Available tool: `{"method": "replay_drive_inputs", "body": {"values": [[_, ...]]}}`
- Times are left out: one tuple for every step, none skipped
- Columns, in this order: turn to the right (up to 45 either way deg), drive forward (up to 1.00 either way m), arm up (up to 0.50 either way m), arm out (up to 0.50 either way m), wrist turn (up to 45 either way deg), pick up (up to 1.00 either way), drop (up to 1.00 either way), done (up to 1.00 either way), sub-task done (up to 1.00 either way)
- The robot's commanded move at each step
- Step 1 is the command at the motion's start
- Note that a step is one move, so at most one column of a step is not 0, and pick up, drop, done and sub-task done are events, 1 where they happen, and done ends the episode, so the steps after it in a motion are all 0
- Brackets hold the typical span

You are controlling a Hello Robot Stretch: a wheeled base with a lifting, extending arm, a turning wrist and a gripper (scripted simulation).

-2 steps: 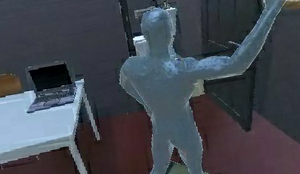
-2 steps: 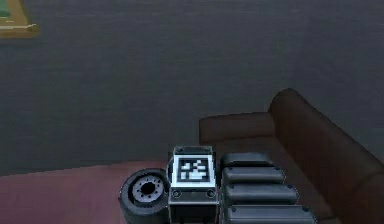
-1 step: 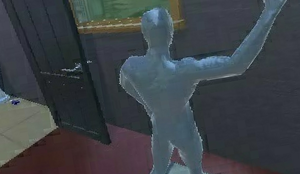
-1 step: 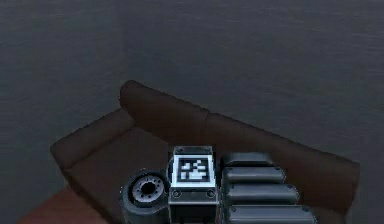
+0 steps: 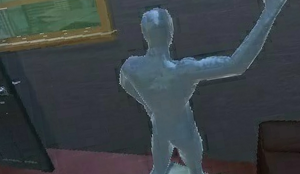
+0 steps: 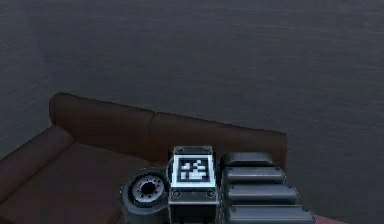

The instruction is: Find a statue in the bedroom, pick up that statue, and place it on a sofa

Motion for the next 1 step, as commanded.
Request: {"method": "replay_drive_inputs", "body": {"values": [[0.0, 0.0, 0.0, 0.48, 0.0, 0.0, 0.0, 0.0, 0.0]]}}
